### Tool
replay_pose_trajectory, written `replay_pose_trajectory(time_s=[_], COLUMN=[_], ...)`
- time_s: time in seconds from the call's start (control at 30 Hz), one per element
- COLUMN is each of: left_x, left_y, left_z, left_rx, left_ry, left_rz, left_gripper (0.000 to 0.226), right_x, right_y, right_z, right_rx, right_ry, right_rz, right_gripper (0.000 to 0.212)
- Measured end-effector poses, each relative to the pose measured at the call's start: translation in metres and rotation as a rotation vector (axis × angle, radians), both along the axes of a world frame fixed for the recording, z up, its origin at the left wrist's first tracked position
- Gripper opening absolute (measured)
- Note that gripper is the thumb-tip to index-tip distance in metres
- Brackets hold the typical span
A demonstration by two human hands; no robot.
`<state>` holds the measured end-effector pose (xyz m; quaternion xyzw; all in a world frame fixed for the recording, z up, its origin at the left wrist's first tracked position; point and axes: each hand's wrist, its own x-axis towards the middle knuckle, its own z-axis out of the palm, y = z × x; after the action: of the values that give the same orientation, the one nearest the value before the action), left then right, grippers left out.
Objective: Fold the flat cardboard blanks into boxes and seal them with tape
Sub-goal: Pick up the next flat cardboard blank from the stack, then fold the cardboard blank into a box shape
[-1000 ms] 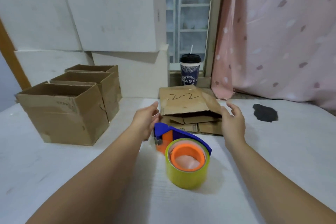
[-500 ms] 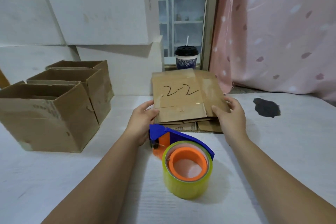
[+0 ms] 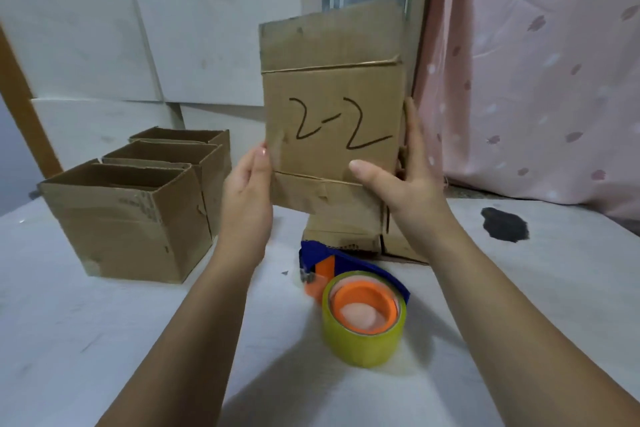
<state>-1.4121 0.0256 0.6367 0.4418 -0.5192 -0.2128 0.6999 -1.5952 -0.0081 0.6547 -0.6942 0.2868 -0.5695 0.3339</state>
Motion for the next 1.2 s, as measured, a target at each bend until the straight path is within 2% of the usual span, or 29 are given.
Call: replay_pose_trajectory(time_s=[0.1,0.17,0.23,0.3,0.47,0.57,0.67,0.8,0.97,1.1,1.2], left_x=[0.016,0.031,0.046,0.057,0.079,0.092,0.1,0.101,0.1,0.092,0.085], left_y=[0.024,0.041,0.059,0.075,0.115,0.136,0.15,0.163,0.168,0.167,0.165], left_z=[0.003,0.005,0.004,-0.002,-0.023,-0.034,-0.044,-0.044,-0.038,-0.038,-0.036], left_rx=[0.025,0.003,-0.004,0.007,-0.025,0.015,0.069,0.125,0.144,0.179,0.168], left_ry=[0.027,0.026,-0.103,-0.185,0.022,0.194,0.107,0.01,0.029,0.052,0.069], left_rz=[0.042,-0.045,-0.111,-0.126,-0.187,-0.31,-0.311,-0.248,-0.158,-0.031,0.0], left_gripper=[0.061,0.074,0.089,0.094,0.078,0.068,0.071,0.08,0.064,0.085,0.065], right_x=[0.01,0.015,0.017,0.018,0.031,0.041,0.046,0.055,0.064,0.064,0.063], right_y=[0.023,0.038,0.052,0.066,0.091,0.104,0.113,0.123,0.134,0.134,0.134], right_z=[0.005,-0.001,-0.008,-0.015,-0.039,-0.042,-0.039,-0.037,-0.041,-0.041,-0.04], right_rx=[0.023,0.011,0.005,0.015,0.08,0.136,0.076,0.069,0.07,0.099,0.105], right_ry=[0.02,0.054,0.079,0.118,0.213,0.154,0.088,0.155,0.265,0.238,0.262], right_rz=[0.184,0.25,0.296,0.315,0.443,0.363,0.278,0.304,0.308,0.313,0.299], right_gripper=[0.104,0.102,0.101,0.099,0.107,0.096,0.088,0.083,0.066,0.043,0.026])
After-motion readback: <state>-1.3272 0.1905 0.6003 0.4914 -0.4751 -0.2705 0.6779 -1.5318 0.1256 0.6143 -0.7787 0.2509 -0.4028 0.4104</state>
